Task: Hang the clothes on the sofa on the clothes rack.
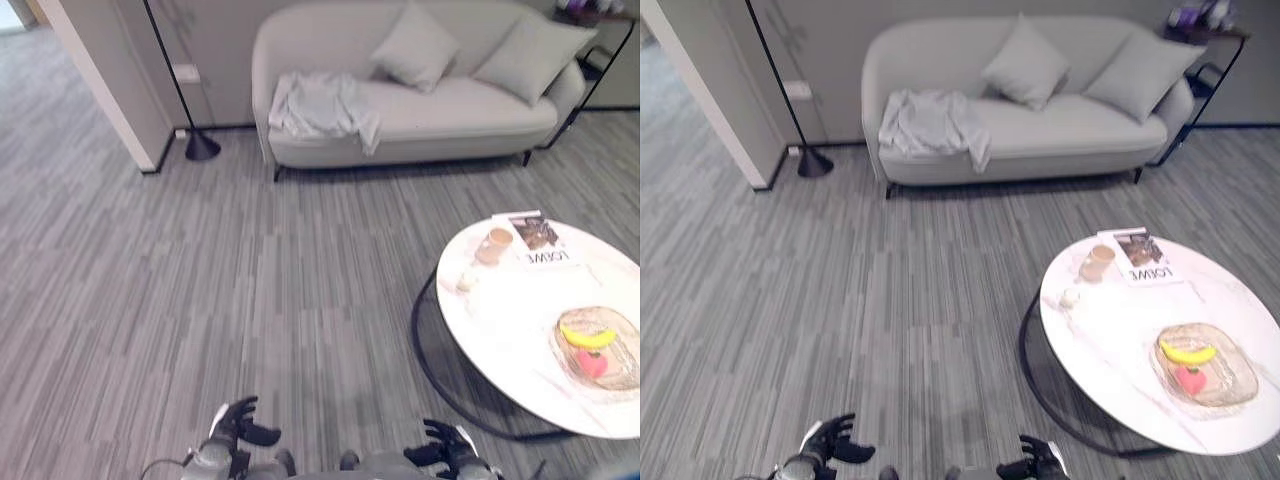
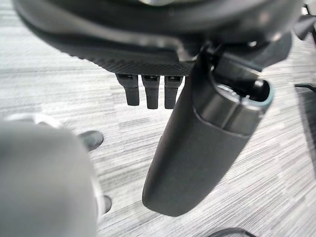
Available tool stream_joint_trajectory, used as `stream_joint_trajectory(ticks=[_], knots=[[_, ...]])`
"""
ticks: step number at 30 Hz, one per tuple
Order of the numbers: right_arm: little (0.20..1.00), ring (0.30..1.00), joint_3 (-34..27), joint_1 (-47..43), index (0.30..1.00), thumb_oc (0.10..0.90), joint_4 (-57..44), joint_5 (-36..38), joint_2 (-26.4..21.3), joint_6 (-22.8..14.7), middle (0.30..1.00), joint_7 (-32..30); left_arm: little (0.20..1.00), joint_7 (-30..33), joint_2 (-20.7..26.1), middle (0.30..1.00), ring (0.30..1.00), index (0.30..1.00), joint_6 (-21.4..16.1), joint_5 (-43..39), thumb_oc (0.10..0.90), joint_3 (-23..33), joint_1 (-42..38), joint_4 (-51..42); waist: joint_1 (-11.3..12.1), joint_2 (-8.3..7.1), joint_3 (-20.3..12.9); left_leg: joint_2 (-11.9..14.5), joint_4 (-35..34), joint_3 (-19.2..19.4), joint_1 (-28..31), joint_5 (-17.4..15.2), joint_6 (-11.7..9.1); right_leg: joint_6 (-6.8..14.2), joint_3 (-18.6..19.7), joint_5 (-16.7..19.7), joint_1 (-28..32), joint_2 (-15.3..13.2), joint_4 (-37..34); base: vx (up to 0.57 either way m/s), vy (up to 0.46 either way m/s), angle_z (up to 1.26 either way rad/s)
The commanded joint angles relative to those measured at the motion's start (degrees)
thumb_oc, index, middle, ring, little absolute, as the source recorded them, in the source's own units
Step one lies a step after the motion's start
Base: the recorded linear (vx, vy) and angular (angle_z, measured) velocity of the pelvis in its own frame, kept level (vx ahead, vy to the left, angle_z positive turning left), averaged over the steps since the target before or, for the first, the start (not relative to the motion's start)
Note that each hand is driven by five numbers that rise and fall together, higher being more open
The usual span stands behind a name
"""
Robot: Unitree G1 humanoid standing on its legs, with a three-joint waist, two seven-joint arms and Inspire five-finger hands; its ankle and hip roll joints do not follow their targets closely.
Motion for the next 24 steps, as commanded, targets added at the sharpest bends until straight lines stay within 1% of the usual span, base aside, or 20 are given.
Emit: stream_joint_trajectory(ticks=[1, 2, 4, 6, 7, 8, 9, 10, 12, 13, 14, 15, 16, 17, 18, 20, 21, 22, 23, 24], knots=[[0.900, 0.900, 2.2, 0.2, 0.900, 0.800, -3.4, 2.7, -2.9, -2.4, 0.900, -0.7, 0.900, 1.2, 0.5, 0.900, 0.900, 0.900, -2.4, -3.0, 0.800, 1.0, -2.8, -1.7, -0.3, -2.76, 0.1, 2.3, 14.9, -3.1, -5.4, -5.4, -0.1, 3.4, -1.1, 10.2, 9.1, -2.5, -16.4, 0.08, -0.183, 0.05], [0.900, 0.900, 2.4, 0.0, 0.900, 0.800, -3.8, 3.0, -3.1, -2.4, 0.900, -0.9, 0.900, 1.6, 0.2, 0.900, 0.900, 0.900, -2.5, -3.6, 0.800, 1.2, -3.0, -1.8, 0.2, -2.80, 1.0, 2.5, 20.5, -4.2, -8.3, -3.8, 0.1, 2.7, -1.1, 9.3, 9.9, -1.9, -16.4, 0.14, -0.161, 0.09], [0.900, 0.900, 2.5, -0.2, 0.900, 0.800, -3.3, 3.6, -2.9, -2.2, 0.900, -1.5, 0.900, 2.1, -0.6, 0.900, 0.900, 0.900, -2.6, -4.9, 0.800, 1.0, -2.9, -1.3, 1.0, -3.01, 1.4, 2.0, 21.8, -4.5, -14.4, -2.8, 0.5, 2.4, -1.8, 7.6, 11.6, -1.9, -16.8, 0.34, -0.089, 0.17], [0.900, 0.900, 2.5, -0.3, 0.900, 0.800, -3.6, 3.4, -3.0, -2.2, 0.900, -1.5, 0.900, 2.1, -1.0, 0.900, 0.900, 0.900, -2.8, -6.1, 0.800, 1.4, -1.9, -1.8, 1.9, -3.25, 1.0, 2.0, 13.7, -3.3, -14.9, -3.4, 0.7, 3.3, -2.1, 6.8, 13.4, -2.5, -17.6, 0.59, 0.082, 0.09], [0.900, 0.900, 3.0, -0.9, 0.900, 0.800, -3.6, 3.0, -2.9, -2.7, 0.900, -1.8, 0.900, 2.1, -1.1, 0.900, 0.900, 0.900, -3.0, -5.9, 0.800, 1.3, -1.1, -2.3, 2.7, -3.02, 0.7, 3.6, -1.7, -1.9, -16.0, 1.9, -1.7, 4.4, -2.9, 4.7, 16.4, -2.9, -18.5, 0.60, 0.118, -0.05], [0.900, 0.900, 3.0, -0.9, 0.900, 0.800, -3.6, 3.0, -2.9, -2.7, 0.900, -1.8, 0.900, 2.1, -1.1, 0.900, 0.900, 0.900, -3.0, -5.9, 0.800, 1.3, -1.1, -2.3, 2.7, -3.08, 0.7, 3.5, -1.9, -1.9, -15.9, 2.0, -1.7, 4.4, -2.9, 4.6, 16.4, -3.0, -18.5, 0.83, 0.171, -0.11], [0.900, 0.900, 3.1, -1.5, 0.900, 0.800, -3.4, 2.8, -3.0, -2.8, 0.900, -1.9, 0.900, 2.2, -0.7, 0.900, 0.900, 0.900, -3.0, -6.1, 0.800, 1.9, -0.7, -2.6, 3.4, -2.65, 0.6, 5.1, -10.1, -0.7, -18.3, 3.6, -2.1, 5.1, -3.2, 3.3, 18.2, -2.9, -18.5, 0.36, 0.083, 0.02], [0.900, 0.900, 3.2, -1.5, 0.900, 0.800, -3.4, 2.8, -2.9, -2.8, 0.900, -1.9, 0.900, 2.2, -0.7, 0.900, 0.900, 0.900, -2.9, -6.1, 0.800, 1.9, -0.7, -2.7, 3.5, -3.05, 0.8, 4.5, -11.6, -0.4, -17.2, 4.1, -2.0, 5.2, -3.2, 3.1, 18.6, -3.3, -18.5, 0.59, 0.140, 0.02], [0.900, 0.900, 3.5, -2.1, 0.900, 0.800, -2.7, 1.8, -2.9, -2.6, 0.900, -2.0, 0.900, 2.5, -0.4, 0.900, 0.900, 0.900, -2.6, -6.2, 0.800, 3.0, -0.3, -2.0, 4.3, -2.75, 0.0, 5.5, -13.4, 0.1, -20.5, 4.6, -2.5, 5.8, -2.8, 2.2, 20.7, -3.4, -18.5, 0.66, 0.190, -0.31], [0.900, 0.900, 3.6, -1.3, 0.900, 0.800, -3.3, 1.4, -2.6, -2.8, 0.900, -0.8, 0.900, 2.1, 0.0, 0.900, 0.900, 0.900, -3.0, -6.8, 0.800, 5.0, 1.2, -1.3, 5.0, -2.43, -1.9, 4.7, -13.4, 0.4, -18.7, 7.6, -2.1, 7.3, -1.1, 3.3, 21.8, -4.1, -18.5, 1.21, 0.409, -0.89], [0.900, 0.900, 3.4, -0.3, 0.900, 0.800, -3.8, 0.7, -2.3, -2.8, 0.900, 0.0, 0.900, 1.9, 0.5, 0.900, 0.900, 0.900, -3.1, -6.7, 0.800, 5.7, 1.9, -0.9, 6.1, -3.79, -3.7, 1.8, -13.4, -0.6, -17.1, 10.8, -1.1, 9.0, -0.1, 8.2, 21.7, -7.3, -15.3, 1.04, 0.365, -0.83], [0.900, 0.900, 3.4, -0.3, 0.900, 0.800, -3.8, 0.7, -2.3, -2.8, 0.900, 0.0, 0.900, 1.9, 0.5, 0.900, 0.900, 0.900, -3.1, -6.7, 0.800, 5.7, 1.9, -0.9, 6.1, -3.74, -3.8, 1.9, -13.4, -0.6, -17.2, 10.8, -1.2, 9.0, 0.0, 8.3, 21.6, -7.3, -15.3, 0.76, 0.262, -0.69], [0.900, 0.900, 3.3, 0.0, 0.900, 0.800, -3.9, 0.8, -2.1, -2.9, 0.900, 0.3, 0.900, 1.6, 0.9, 0.900, 0.900, 0.900, -2.9, -6.9, 0.800, 6.0, 1.9, -1.0, 6.5, -4.52, -4.0, 0.3, -12.6, -0.3, -15.8, 9.9, 0.0, 9.9, 0.3, 12.1, 20.7, -9.0, -11.3, 0.62, 0.297, -0.49], [0.900, 0.900, 3.9, -0.4, 0.900, 0.800, -4.3, -0.6, -2.2, -2.7, 0.900, 0.9, 0.900, 1.2, 1.7, 0.900, 0.900, 0.900, -2.8, -7.1, 0.800, 6.5, 2.0, -1.3, 7.2, -5.37, -3.1, -2.8, -11.8, 0.2, -12.6, 7.7, 2.5, 11.2, 0.4, 24.3, 16.1, -12.9, 2.5, 0.62, 0.298, -0.45], [0.900, 0.900, 3.9, -0.4, 0.900, 0.800, -4.3, -0.6, -2.2, -2.7, 0.900, 0.9, 0.900, 1.2, 1.7, 0.900, 0.900, 0.900, -2.8, -7.1, 0.800, 6.5, 2.0, -1.3, 7.3, -5.42, -3.1, -2.9, -11.8, 0.3, -12.6, 7.7, 2.5, 11.3, 0.5, 24.3, 16.0, -13.0, 2.5, 0.60, 0.345, -0.30], [0.900, 0.900, 3.8, -0.7, 0.900, 0.800, -7.1, -0.7, -2.5, -2.8, 0.900, 1.0, 0.900, 1.2, 2.9, 0.900, 0.900, 0.900, -2.9, -7.4, 0.800, 6.9, 1.8, -2.2, 6.4, -4.53, -2.0, -4.1, -13.4, 0.7, -7.5, 4.4, 4.9, 10.4, 0.1, 29.6, 9.0, -15.7, 13.7, 0.43, 0.304, -0.09], [0.900, 0.900, 3.5, -1.0, 0.900, 0.800, -8.4, -0.2, -2.4, -2.8, 0.900, 1.1, 0.900, 1.3, 3.0, 0.900, 0.900, 0.900, -2.9, -7.7, 0.800, 7.2, 1.6, -2.5, 5.5, -3.48, -1.0, -3.9, -13.4, 0.4, -4.9, 2.8, 5.5, 9.9, -0.9, 28.8, 4.0, -16.6, 18.1, 0.70, 0.328, 0.00], [0.900, 0.900, 3.3, -0.6, 0.900, 0.800, -11.7, 1.0, -2.5, -3.3, 0.900, 1.2, 0.900, 1.2, 3.5, 0.900, 0.900, 0.900, -3.2, -7.8, 0.800, 7.6, 1.3, -3.0, 3.7, -2.11, -0.1, -3.6, -13.4, -0.1, -1.1, -0.3, 5.4, 8.5, -5.1, 22.0, -0.4, -17.0, 14.3, 0.92, 0.199, 0.57], [0.900, 0.900, 3.3, -0.2, 0.900, 0.800, -14.6, 1.2, -3.0, -3.4, 0.900, 1.8, 0.900, 1.1, 3.6, 0.900, 0.900, 0.900, -3.3, -7.3, 0.800, 7.8, 1.3, -3.0, 1.9, -1.37, 0.7, -3.8, -13.4, -1.0, 2.7, -3.0, 5.0, 8.3, -7.4, 18.5, -4.3, -14.3, 6.1, 0.77, 0.082, 0.71], [0.900, 0.900, 3.3, -0.2, 0.900, 0.800, -14.6, 1.2, -3.0, -3.3, 0.900, 1.8, 0.900, 1.1, 3.5, 0.900, 0.900, 0.900, -3.3, -7.3, 0.800, 7.8, 1.3, -3.0, 1.8, -1.31, 0.8, -3.7, -13.4, -1.0, 2.9, -3.1, 4.9, 8.3, -7.5, 18.5, -4.0, -14.3, 6.0, 0.61, -0.034, 0.83]])
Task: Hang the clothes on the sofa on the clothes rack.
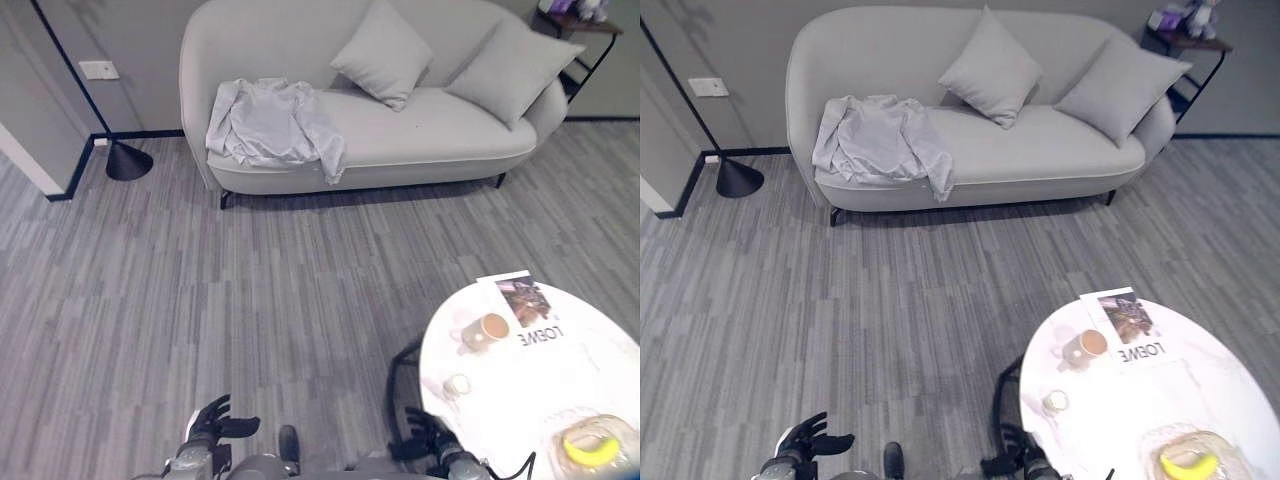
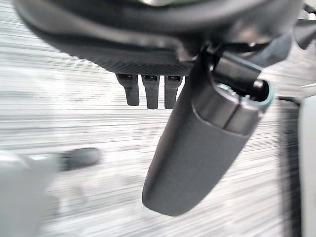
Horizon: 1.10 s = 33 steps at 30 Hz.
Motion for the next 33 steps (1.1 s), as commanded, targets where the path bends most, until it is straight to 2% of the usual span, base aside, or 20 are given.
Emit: stream_joint_trajectory(ticks=[1, 2, 3, 4, 5, 7, 8, 10, 11, 12, 13, 16, 19, 23, 24, 25, 28, 30, 32, 33], knots=[[0.900, 0.900, 2.3, -2.8, 0.900, 0.800, -2.6, 0.1, -0.2, -2.5, 0.900, 0.9, 0.900, 0.2, 3.8, 0.900, 0.900, 0.900, -2.1, 1.1, 0.800, 1.6, 2.4, -2.5, 0.8, -3.65, 1.5, 2.1, -0.9, 1.6, 0.9, -1.2, -6.9, 4.5, 3.2, 18.8, 8.9, 0.1, -30.7, 0.60, -0.093, 0.70], [0.900, 0.900, 1.8, -1.6, 0.900, 0.800, -4.7, 0.8, -0.6, -2.3, 0.900, 1.0, 0.900, 0.3, 3.5, 0.900, 0.900, 0.900, -1.9, 1.5, 0.800, 2.6, 2.3, -1.2, -1.1, -4.37, 1.9, 1.0, -0.9, -1.1, 4.3, -3.5, -7.6, 6.0, 8.0, 20.4, 7.0, 5.3, -41.6, 0.82, -0.120, 0.85], [0.900, 0.900, 1.6, -0.9, 0.900, 0.800, -4.9, 1.1, -0.6, -2.4, 0.900, 0.9, 0.900, 0.3, 3.2, 0.900, 0.900, 0.900, -2.1, 1.3, 0.800, 3.3, 2.0, 0.0, -2.2, -4.66, 2.1, 0.6, -0.9, -2.5, 6.3, -5.0, -7.9, 7.0, 10.1, 22.2, 5.1, 7.4, -47.1, 0.82, -0.119, 1.27], [0.900, 0.900, 1.5, -0.8, 0.900, 0.800, -5.3, 0.8, -0.8, -2.3, 0.900, 1.0, 0.900, 0.4, 3.0, 0.900, 0.900, 0.900, -2.3, 1.9, 0.800, 3.9, 1.7, 1.1, -2.7, -4.86, 1.9, 0.4, -0.9, -3.3, 7.8, -6.1, -8.3, 8.2, 10.0, 22.5, 2.1, 7.9, -48.1, 0.82, -0.134, 1.35], [0.900, 0.900, 1.7, -0.4, 0.900, 0.800, -5.3, 0.6, -0.8, -2.3, 0.900, 1.2, 0.900, 0.1, 2.5, 0.900, 0.900, 0.900, -2.2, 1.8, 0.800, 4.5, 1.8, 2.6, -2.7, -4.94, 1.6, 0.2, -0.9, -3.8, 10.3, -7.6, -9.0, 9.2, 4.1, 22.6, 0.2, 6.6, -48.1, 0.80, -0.151, 1.49], [0.900, 0.900, 1.0, 1.5, 0.900, 0.800, -4.2, 1.0, -1.6, -2.5, 0.900, 2.1, 0.900, -1.0, 1.5, 0.900, 0.900, 0.900, -2.2, 2.8, 0.800, 4.2, 3.0, 3.4, -3.2, -4.26, 0.2, 1.8, 2.6, -5.5, 14.4, -5.4, -10.4, 7.2, 3.7, 24.9, 5.4, 8.3, -48.1, 1.06, -0.499, 0.92], [0.900, 0.900, -1.3, 1.9, 0.900, 0.800, -2.8, 3.2, -2.8, -2.2, 0.900, 0.6, 0.900, -1.1, 1.3, 0.900, 0.900, 0.900, -2.2, -0.8, 0.800, 2.9, 3.6, -0.2, -1.5, -5.77, 2.5, 7.3, 43.6, -1.5, -3.4, 7.0, -14.7, 2.1, 3.7, 21.1, 14.6, 8.9, -48.1, 1.00, -0.757, 0.54], [0.900, 0.900, -1.9, 1.5, 0.900, 0.800, -2.1, 3.6, -3.1, -1.9, 0.900, 0.0, 0.900, -1.0, 1.4, 0.900, 0.900, 0.900, -2.0, -1.3, 0.800, 2.5, 3.6, -0.9, -0.9, -6.17, 2.9, 8.2, 50.0, -0.9, -8.2, 7.0, -14.5, 1.0, 4.1, 19.6, 16.0, 9.0, -48.1, 0.54, -0.391, 0.59], [0.900, 0.900, -3.2, 0.9, 0.900, 0.800, 1.0, 4.0, -3.5, -1.4, 0.900, -1.0, 0.900, -1.4, 1.1, 0.900, 0.900, 0.900, -2.1, -3.1, 0.800, 2.0, 3.6, -3.5, 0.7, -6.66, 3.2, 11.2, 41.7, 3.7, -14.0, 4.4, -13.0, 0.5, 4.8, 16.4, 20.4, 8.5, -48.1, 0.41, -0.099, -0.02], [0.900, 0.900, -3.2, 0.9, 0.900, 0.800, 1.0, 4.0, -3.5, -1.4, 0.900, -1.0, 0.900, -1.4, 1.1, 0.900, 0.900, 0.900, -2.1, -3.1, 0.800, 2.0, 3.6, -3.5, 0.7, -6.69, 3.2, 11.2, 41.6, 3.7, -14.0, 4.4, -13.0, 0.5, 4.8, 16.4, 20.4, 8.5, -48.1, 0.67, -0.057, -0.58], [0.900, 0.900, -3.7, 0.4, 0.900, 0.800, 2.1, 3.4, -3.8, -1.3, 0.900, -1.4, 0.900, -1.2, 1.0, 0.900, 0.900, 0.900, -2.1, -3.3, 0.800, 1.4, 4.1, -6.7, 1.0, -6.29, 3.0, 13.2, 27.2, 6.5, -12.1, 4.2, -12.7, 1.4, 4.8, 15.0, 22.0, 7.9, -48.1, 0.40, 0.098, -0.66], [0.900, 0.900, -4.4, -0.2, 0.900, 0.800, 1.5, 2.2, -4.9, -1.2, 0.900, -2.2, 0.900, -0.4, 1.1, 0.900, 0.900, 0.900, -2.1, -3.2, 0.800, 1.3, 4.5, -10.6, 1.7, -4.07, 1.9, 14.5, 0.7, 7.4, -10.7, 10.3, -14.3, 2.4, 3.6, 11.9, 25.0, 8.1, -48.1, 0.51, 0.158, -0.58], [0.900, 0.900, -4.7, -0.7, 0.900, 0.800, 1.6, 2.0, -5.3, -1.5, 0.900, -3.2, 0.900, 0.9, 1.0, 0.900, 0.900, 0.900, -2.5, -4.0, 0.800, 1.8, 4.1, -9.8, 2.2, -3.70, 1.6, 16.1, -0.9, 4.7, -15.8, 10.7, -16.4, 2.5, 3.9, 10.3, 28.2, 8.0, -48.1, 0.46, 0.129, -0.18], [0.900, 0.900, -4.1, -0.4, 0.900, 0.800, -0.5, 0.1, -5.1, -1.2, 0.900, -2.4, 0.900, 1.0, 1.2, 0.900, 0.900, 0.900, -2.4, -4.0, 0.800, 3.4, 5.8, -9.1, 3.2, -2.08, -0.7, 15.5, -0.9, 4.0, -13.0, 12.5, -16.8, 3.8, 6.8, 7.5, 32.4, 7.4, -48.1, 0.50, 0.208, -0.74], [0.900, 0.900, -3.6, -0.7, 0.900, 0.800, -0.1, -0.7, -4.4, -1.2, 0.900, -2.0, 0.900, 0.6, 1.8, 0.900, 0.900, 0.900, -2.2, -3.3, 0.800, 3.4, 6.1, -8.0, 4.1, -2.94, -2.2, 13.3, -0.9, 4.4, -11.4, 12.5, -15.2, 5.3, 7.2, 9.4, 33.9, 3.9, -48.1, 0.70, 0.450, -1.39], [0.900, 0.900, -3.1, -1.2, 0.900, 0.800, 0.1, -1.3, -3.6, -1.2, 0.900, -1.3, 0.900, 0.2, 2.4, 0.900, 0.900, 0.900, -2.0, -2.4, 0.800, 3.4, 6.4, -6.9, 4.6, -3.37, -2.0, 10.9, -0.9, 5.5, -8.9, 10.4, -13.0, 6.4, 8.1, 13.6, 29.4, 0.0, -37.5, 0.55, 0.448, -0.57], [0.900, 0.900, -1.8, -2.5, 0.900, 0.800, -1.5, -2.3, -2.9, -1.4, 0.900, -1.3, 0.900, 0.0, 3.8, 0.900, 0.900, 0.900, -2.2, -2.1, 0.800, 3.3, 5.6, -6.5, 4.4, -3.12, -0.6, 9.3, -0.9, 7.4, -5.9, 6.7, -10.4, 6.5, 7.2, 20.5, 19.9, -4.3, -22.8, 0.18, 0.274, 0.13], [0.900, 0.900, -1.2, -2.5, 0.900, 0.800, -2.8, -2.5, -2.8, -1.3, 0.900, -1.2, 0.900, 0.4, 4.2, 0.900, 0.900, 0.900, -2.7, -1.7, 0.800, 3.2, 4.4, -6.5, 2.8, -2.74, 1.1, 9.1, -0.9, 7.5, -3.2, 4.6, -10.7, 4.8, 3.3, 17.7, 13.2, -1.7, -27.2, 0.16, 0.072, 0.32], [0.900, 0.900, -0.4, -2.0, 0.900, 0.800, -3.1, -4.9, -4.1, -1.0, 0.900, -1.6, 0.900, 1.4, 5.0, 0.900, 0.900, 0.900, -1.7, 2.4, 0.800, 2.7, 4.1, -5.8, 2.0, -3.04, 1.1, 8.0, -0.9, 6.5, -2.9, 3.6, -10.7, 4.5, 4.2, 14.9, 14.5, 2.8, -36.3, 0.14, -0.091, 0.69], [0.900, 0.900, -0.7, -2.6, 0.900, 0.800, -1.7, -3.8, -3.9, -1.1, 0.900, -2.5, 0.900, 1.2, 4.9, 0.900, 0.900, 0.900, -2.3, 1.5, 0.800, 3.0, 4.0, -6.8, 2.3, -3.19, 1.2, 7.9, -0.9, 6.0, -3.1, 3.7, -10.8, 5.9, 5.0, 15.8, 16.5, 2.3, -39.8, 0.17, -0.110, 0.89]])
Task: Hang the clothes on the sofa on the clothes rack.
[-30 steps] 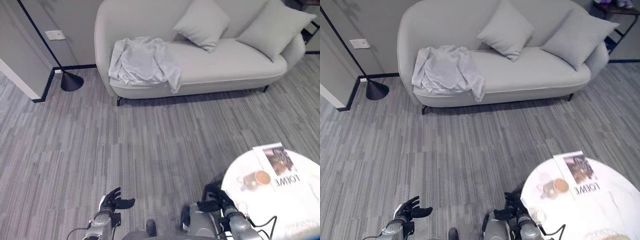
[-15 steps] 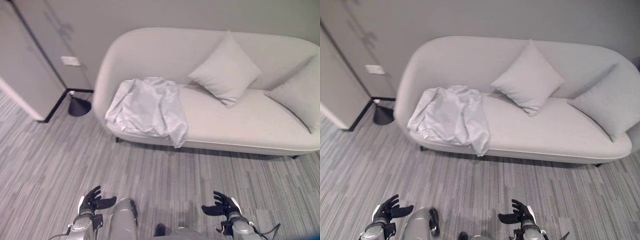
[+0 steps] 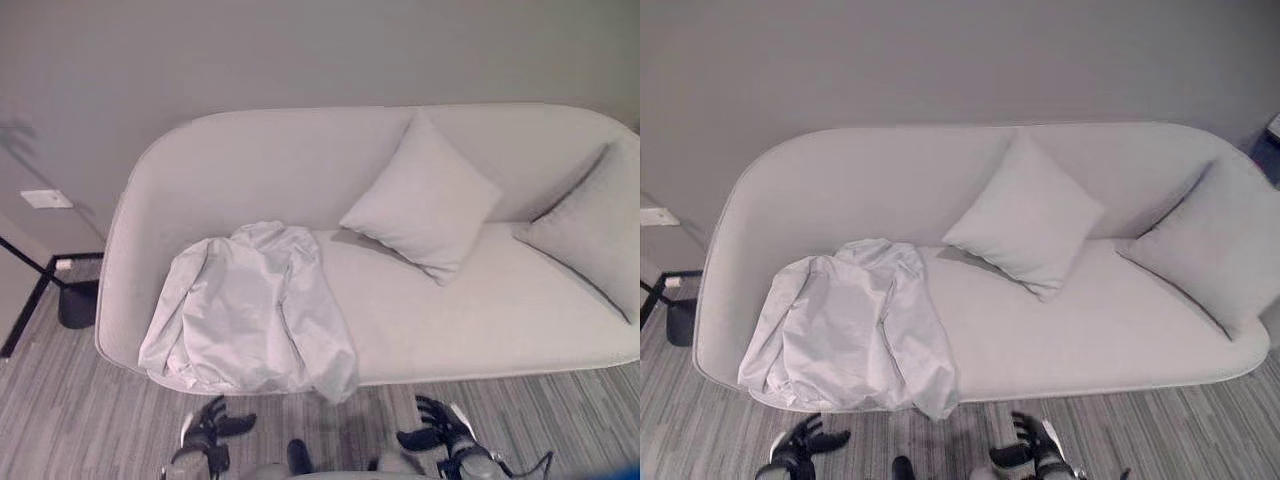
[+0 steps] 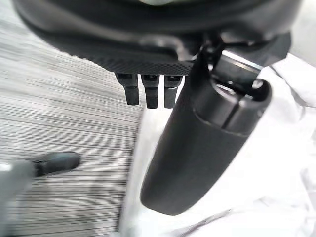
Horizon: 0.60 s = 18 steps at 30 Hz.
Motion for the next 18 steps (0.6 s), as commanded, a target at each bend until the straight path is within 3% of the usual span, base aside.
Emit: stream_joint_trajectory(ticks=[1, 5, 7, 8, 10, 11, 12, 13, 14, 15, 16, 17, 18], knots=[[0.900, 0.900, -2.6, -1.4, 0.900, 0.800, -0.3, -2.3, -2.6, -2.3, 0.900, -1.9, 0.900, 0.0, 1.7, 0.900, 0.900, 0.900, -2.6, 2.8, 0.800, 0.2, 4.1, -3.5, 2.1, -2.58, -0.6, 5.6, 0.1, 1.3, -2.7, -1.0, -11.1, 0.9, 2.7, 14.4, 15.9, 1.4, -21.4, 0.09, -0.072, 0.80], [0.900, 0.900, -3.7, 0.2, 0.900, 0.800, -0.5, -1.8, -2.7, -2.5, 0.900, -1.5, 0.900, -0.4, 1.3, 0.900, 0.900, 0.900, -2.9, 2.4, 0.800, 0.0, 4.7, -4.4, 2.2, -3.24, -2.5, 5.6, 0.1, 0.9, -2.0, -1.3, -11.3, 0.7, 0.9, 14.9, 19.2, 2.4, -26.0, 0.13, -0.101, 0.54], [0.900, 0.900, -4.8, 0.6, 0.900, 0.800, 0.0, -1.0, -3.5, -2.5, 0.900, -2.0, 0.900, -0.5, 1.0, 0.900, 0.900, 0.900, -2.8, 1.8, 0.800, -1.1, 4.4, -6.2, 2.3, -3.74, -2.0, 5.1, 3.3, -0.3, -2.8, -1.0, -11.5, 0.3, -0.5, 14.8, 21.3, 2.1, -27.0, 0.02, -0.080, 0.16], [0.900, 0.900, -5.1, 0.5, 0.900, 0.800, 0.2, -1.0, -4.1, -2.4, 0.900, -2.0, 0.900, -0.4, 0.6, 0.900, 0.900, 0.900, -2.8, 1.0, 0.800, -1.8, 3.9, -8.0, 2.2, -4.24, -1.0, 4.8, 10.3, -0.5, -6.9, -3.8, -11.6, 0.0, -1.5, 14.3, 21.4, 0.9, -26.2, -0.07, 0.034, 0.15], [0.900, 0.900, -5.2, 0.4, 0.900, 0.800, 0.5, -1.0, -4.4, -2.3, 0.900, -1.9, 0.900, -0.6, 0.4, 0.900, 0.900, 0.900, -2.8, 0.8, 0.800, -2.1, 4.0, -8.9, 2.1, -4.00, -1.0, 5.0, 12.5, -0.9, -8.3, -4.6, -11.8, -0.1, -1.9, 14.2, 21.3, 0.7, -26.1, -0.05, 0.147, 0.33], [0.900, 0.900, -5.2, -0.4, 0.900, 0.800, 1.3, -1.6, -4.9, -1.8, 0.900, -1.9, 0.900, -0.7, 0.4, 0.900, 0.900, 0.900, -3.0, 0.5, 0.800, -3.2, 3.7, -12.5, 2.3, -3.87, -0.2, 9.4, 16.3, -2.4, -9.7, -4.8, -13.0, 0.1, -1.4, 14.0, 21.3, -1.3, -25.4, 0.00, 0.368, 0.39], [0.900, 0.900, -5.2, -0.6, 0.900, 0.800, 1.5, -1.5, -5.1, -1.8, 0.900, -1.8, 0.900, -0.7, 0.5, 0.900, 0.900, 0.900, -3.2, 0.4, 0.800, -3.8, 3.7, -13.9, 2.2, -3.86, -0.3, 12.3, 15.6, -3.2, -8.7, -4.2, -13.4, 0.4, -1.1, 13.9, 21.2, -2.8, -25.0, 0.00, 0.368, 0.38], [0.900, 0.900, -5.2, -0.6, 0.900, 0.800, 1.5, -1.5, -5.1, -1.8, 0.900, -1.8, 0.900, -0.7, 0.5, 0.900, 0.900, 0.900, -3.2, 0.4, 0.800, -3.8, 3.7, -13.9, 2.2, -3.89, -0.4, 12.3, 15.5, -3.3, -8.8, -4.0, -13.3, 0.4, -1.1, 13.9, 21.1, -2.8, -25.1, 0.06, 0.668, 0.08], [0.900, 0.900, -5.5, -1.1, 0.900, 0.800, 3.4, -0.8, -4.8, -1.6, 0.900, -1.4, 0.900, -1.2, 0.7, 0.900, 0.900, 0.900, -3.8, -0.7, 0.800, -5.3, 3.3, -16.7, 1.6, -3.23, -1.3, 21.1, 12.3, -3.8, -5.7, 1.2, -14.1, 2.4, -1.1, 14.0, 20.7, -7.5, -24.2, 0.07, 0.770, 0.08], [0.900, 0.900, -5.8, -1.6, 0.900, 0.800, 4.9, 0.7, -4.1, -1.8, 0.900, -1.5, 0.900, -1.2, 0.8, 0.900, 0.900, 0.900, -3.8, -1.3, 0.800, -5.7, 3.4, -17.7, 1.7, -2.51, -1.8, 24.5, 11.3, -4.4, -4.7, 5.2, -15.6, 3.5, -1.4, 14.9, 20.5, -9.2, -24.7, 0.11, 1.108, 0.07], [0.900, 0.900, -6.0, -1.9, 0.900, 0.800, 6.3, 2.0, -3.2, -2.2, 0.900, -1.7, 0.900, -1.3, 1.1, 0.900, 0.900, 0.900, -3.8, -0.8, 0.800, -6.3, 3.7, -19.5, 2.1, -1.86, -2.3, 26.2, 11.5, -6.7, -5.8, 7.6, -16.7, 5.3, -2.2, 16.4, 20.7, -11.0, -26.3, 0.10, 0.754, 0.16], [0.900, 0.900, -5.8, -2.5, 0.900, 0.800, 6.9, 2.8, -2.3, -1.9, 0.900, -1.3, 0.900, -1.9, 1.4, 0.900, 0.900, 0.900, -4.2, -2.3, 0.800, -6.4, 3.7, -21.6, 2.3, -1.29, -2.8, 24.4, 10.2, -8.3, -4.5, 5.2, -17.2, 6.2, -0.9, 17.7, 20.2, -11.7, -26.4, 0.12, 0.801, 0.13], [0.900, 0.900, -6.5, -2.2, 0.900, 0.800, 7.1, 3.3, -1.7, -2.0, 0.900, -0.9, 0.900, -2.5, 1.5, 0.900, 0.900, 0.900, -4.3, -2.5, 0.800, -7.2, 3.7, -22.8, 2.2, -1.26, -3.6, 22.8, 7.8, -8.8, -3.4, 0.6, -18.5, 8.3, -1.7, 21.2, 20.3, -14.1, -27.5, 0.11, 0.724, -0.08]])
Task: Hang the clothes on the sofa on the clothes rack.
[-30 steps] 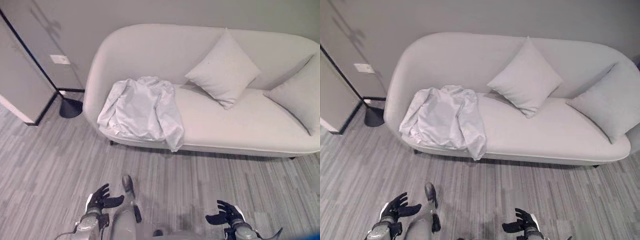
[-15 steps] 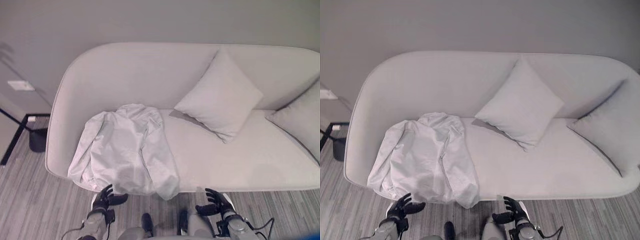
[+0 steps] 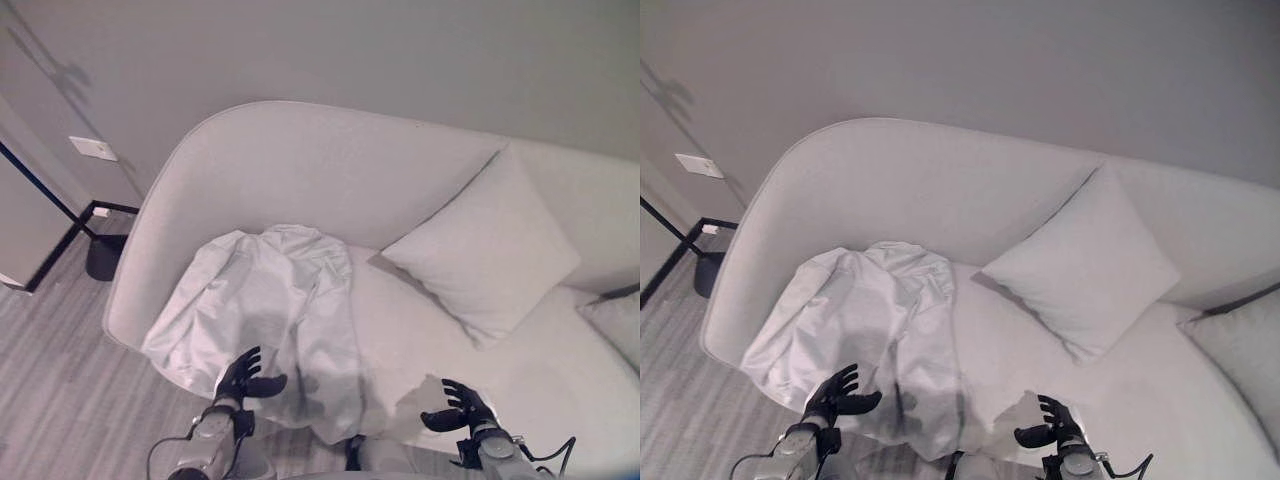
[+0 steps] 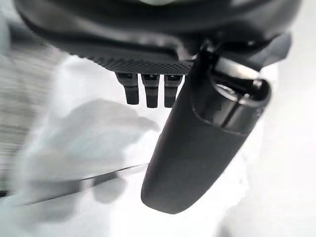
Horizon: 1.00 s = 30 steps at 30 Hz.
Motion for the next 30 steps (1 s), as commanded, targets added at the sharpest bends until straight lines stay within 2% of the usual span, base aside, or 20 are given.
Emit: stream_joint_trajectory(ticks=[1, 2, 3, 4, 5, 6, 7, 8, 9, 10, 12, 15, 16, 18, 23, 26, 28, 30], knots=[[0.900, 0.900, 5.1, -3.4, 0.900, 0.800, -1.9, 4.3, 2.4, -1.8, 0.900, 1.5, 0.900, -0.6, 5.8, 0.900, 0.900, 0.900, -3.9, -2.4, 0.800, 2.7, 1.9, -8.0, 1.2, -2.54, -3.4, -9.3, -10.2, -3.6, 4.5, 1.8, -0.2, 6.5, -1.0, 10.2, 10.7, -10.2, -11.6, 0.10, 0.989, -0.16], [0.900, 0.900, 4.9, -5.2, 0.900, 0.800, -0.2, 4.8, 3.5, -1.6, 0.900, 1.3, 0.900, -1.0, 6.5, 0.900, 0.900, 0.900, -3.9, -1.0, 0.800, 1.6, 0.9, -7.6, 1.8, -3.13, -3.0, -14.1, -11.0, -2.5, 4.9, -1.8, 1.0, 7.3, -1.9, 20.8, 7.8, -15.5, -11.0, 0.04, 0.911, -0.13], [0.900, 0.900, 5.3, -6.6, 0.900, 0.800, 0.0, 5.0, 4.0, -1.5, 0.900, 1.1, 0.900, -0.7, 7.2, 0.900, 0.900, 0.900, -4.0, -0.4, 0.800, 1.6, 0.3, -7.2, 2.1, -2.98, -2.8, -15.9, -12.1, -1.3, 5.0, -1.7, 2.3, 6.4, -4.3, 21.7, 6.5, -17.0, -9.9, 0.01, 0.653, -0.30], [0.900, 0.900, 5.3, -6.7, 0.900, 0.800, 0.1, 5.0, 4.0, -1.5, 0.900, 1.1, 0.900, -0.7, 7.2, 0.900, 0.900, 0.900, -4.0, -0.4, 0.800, 1.6, 0.3, -7.2, 2.1, -3.07, -2.7, -16.0, -12.2, -1.2, 5.1, -1.6, 2.4, 6.5, -4.3, 21.7, 6.5, -17.1, -9.8, 0.00, 0.430, -0.57], [0.900, 0.900, 5.8, -6.6, 0.900, 0.800, -1.2, 5.2, 4.1, -1.6, 0.900, 1.4, 0.900, -0.8, 7.8, 0.900, 0.900, 0.900, -4.0, -0.3, 0.800, 1.7, 0.1, -7.0, 2.0, -2.73, -2.6, -17.0, -13.9, -0.5, 5.6, -1.0, 2.9, 5.3, -5.0, 19.6, 6.1, -16.3, -8.6, 0.02, 0.392, -0.67], [0.900, 0.900, 6.3, -5.9, 0.900, 0.800, -3.0, 5.0, 4.2, -1.7, 0.900, 1.8, 0.900, -0.9, 7.9, 0.900, 0.900, 0.900, -3.9, -0.6, 0.800, 2.2, 0.6, -7.1, 1.5, -2.33, -2.4, -17.8, -16.3, 0.2, 6.6, 0.2, 3.4, 3.9, -2.6, 17.9, 4.7, -13.9, -6.1, 0.05, 0.718, -0.44], [0.900, 0.900, 5.9, -3.8, 0.900, 0.800, -10.2, 5.1, 2.9, -2.4, 0.900, 1.5, 0.900, -1.4, 8.9, 0.900, 0.900, 0.900, -3.9, -1.2, 0.800, 3.2, 1.7, -9.6, 0.4, -1.64, -1.9, -19.2, -17.0, 0.7, 7.3, 0.1, 4.4, 2.8, -0.1, 12.6, 3.3, -7.9, -3.8, 0.04, 0.625, -0.08], [0.900, 0.900, 5.1, -2.8, 0.900, 0.800, -12.6, 5.4, 2.4, -2.7, 0.900, 1.5, 0.900, -1.7, 9.5, 0.900, 0.900, 0.900, -3.8, -1.0, 0.800, 3.4, 2.5, -10.4, 0.1, -1.44, -1.5, -20.0, -17.0, 1.2, 7.6, -0.1, 4.9, 2.3, -1.8, 10.5, 3.3, -6.4, -3.0, 0.03, 0.449, 0.13], [0.900, 0.900, 5.1, -2.7, 0.900, 0.800, -12.7, 5.4, 2.4, -2.7, 0.900, 1.5, 0.900, -1.7, 9.5, 0.900, 0.900, 0.900, -3.8, -1.0, 0.800, 3.4, 2.5, -10.4, 0.1, -1.49, -1.6, -20.0, -17.0, 1.1, 7.4, 0.0, 4.9, 2.3, -1.9, 10.5, 3.2, -6.4, -3.0, -0.01, 0.222, 0.30], [0.900, 0.900, 4.3, -2.2, 0.900, 0.800, -14.3, 5.7, 2.0, -2.5, 0.900, 1.2, 0.900, -1.9, 9.6, 0.900, 0.900, 0.900, -3.5, -0.9, 0.800, 3.6, 2.9, -11.1, -0.2, -1.44, -1.4, -20.8, -17.0, 1.5, 7.3, -0.1, 5.4, 1.9, -4.0, 8.7, 2.9, -4.9, -2.2, -0.01, 0.182, 0.30], [0.900, 0.900, 2.4, -1.9, 0.900, 0.800, -18.0, 6.6, 0.6, -2.9, 0.900, 0.8, 0.900, -2.3, 10.2, 0.900, 0.900, 0.900, -2.9, -0.3, 0.800, 4.7, 3.7, -13.1, -0.4, -1.36, -1.0, -22.2, -17.0, 2.9, 8.1, -0.6, 6.2, 0.8, -5.9, 4.8, 2.1, -0.1, -1.6, 0.01, 0.257, 0.02], [0.900, 0.900, 0.4, -2.6, 0.900, 0.800, -23.1, 5.4, -1.6, -3.4, 0.900, -0.3, 0.900, -2.1, 10.4, 0.900, 0.900, 0.900, -3.2, -0.2, 0.800, 5.6, 3.6, -16.2, -0.6, -1.53, -0.6, -23.3, -17.0, 4.0, 8.4, -1.0, 6.8, 0.4, -4.2, 3.7, 1.9, 3.6, -3.7, 0.02, 0.086, -0.50], [0.900, 0.900, -1.3, -2.2, 0.900, 0.800, -26.7, 4.8, -2.8, -3.8, 0.900, -0.8, 0.900, -2.7, 10.4, 0.900, 0.900, 0.900, -3.3, 0.4, 0.800, 5.8, 3.8, -18.5, -1.0, -2.07, -1.4, -23.9, -17.0, 4.2, 8.5, -1.7, 7.0, 0.1, -1.5, 3.5, 3.4, 5.2, -7.9, 0.06, -0.014, -0.29], [0.900, 0.900, -2.9, -3.4, 0.900, 0.800, -32.1, 2.9, -5.6, -4.1, 0.900, -1.6, 0.900, -3.4, 9.6, 0.900, 0.900, 0.900, -3.8, -3.0, 0.800, 6.0, 3.1, -22.7, -1.0, -2.31, -2.8, -23.7, -17.0, 5.4, 9.3, -2.0, 6.9, 0.6, 0.5, 4.6, 5.5, 6.6, -11.9, 0.16, -0.120, -0.25], [0.900, 0.900, -3.2, -4.9, 0.900, 0.800, -35.0, 0.6, -8.1, -4.6, 0.900, -1.7, 0.900, -4.1, 10.4, 0.900, 0.900, 0.900, -4.0, -3.1, 0.800, 5.7, 1.9, -27.4, -1.0, -2.17, -3.6, -23.0, -17.0, 6.6, 11.1, -2.6, 6.6, 0.5, 0.8, 4.0, 6.0, 7.3, -11.9, 0.09, -0.084, -0.36], [0.900, 0.900, -1.6, -8.2, 0.900, 0.800, -36.0, -0.7, -11.5, -5.4, 0.900, -0.3, 0.900, -5.8, 12.8, 0.900, 0.900, 0.900, -5.3, -1.9, 0.800, 4.4, -2.8, -32.3, -0.7, -1.97, -3.5, -22.1, -17.0, 8.0, 13.4, -1.8, 5.7, 0.4, 0.8, 2.2, 7.5, 8.6, -11.9, 0.09, -0.131, -0.19], [0.900, 0.900, -0.5, -9.6, 0.900, 0.800, -36.7, 2.1, -12.8, -6.2, 0.900, 1.6, 0.900, -4.8, 14.7, 0.900, 0.900, 0.900, -6.1, 1.5, 0.800, 4.3, -6.2, -33.8, -0.4, -2.44, -2.2, -21.4, -11.2, 6.7, 10.8, -2.1, 5.2, -0.6, 1.1, 1.5, 8.4, 8.9, -11.9, 0.00, -0.158, -0.21], [0.900, 0.900, 0.6, -10.8, 0.900, 0.800, -37.6, 3.3, -14.0, -6.3, 0.900, 2.4, 0.900, -2.9, 14.8, 0.900, 0.900, 0.900, -6.9, 2.5, 0.800, 4.0, -9.7, -32.6, 0.2, -2.98, -0.1, -21.3, -2.9, 2.5, 5.8, -1.1, 4.2, -1.5, 1.0, 1.0, 9.1, 8.7, -11.9, -0.08, -0.151, -0.02]])
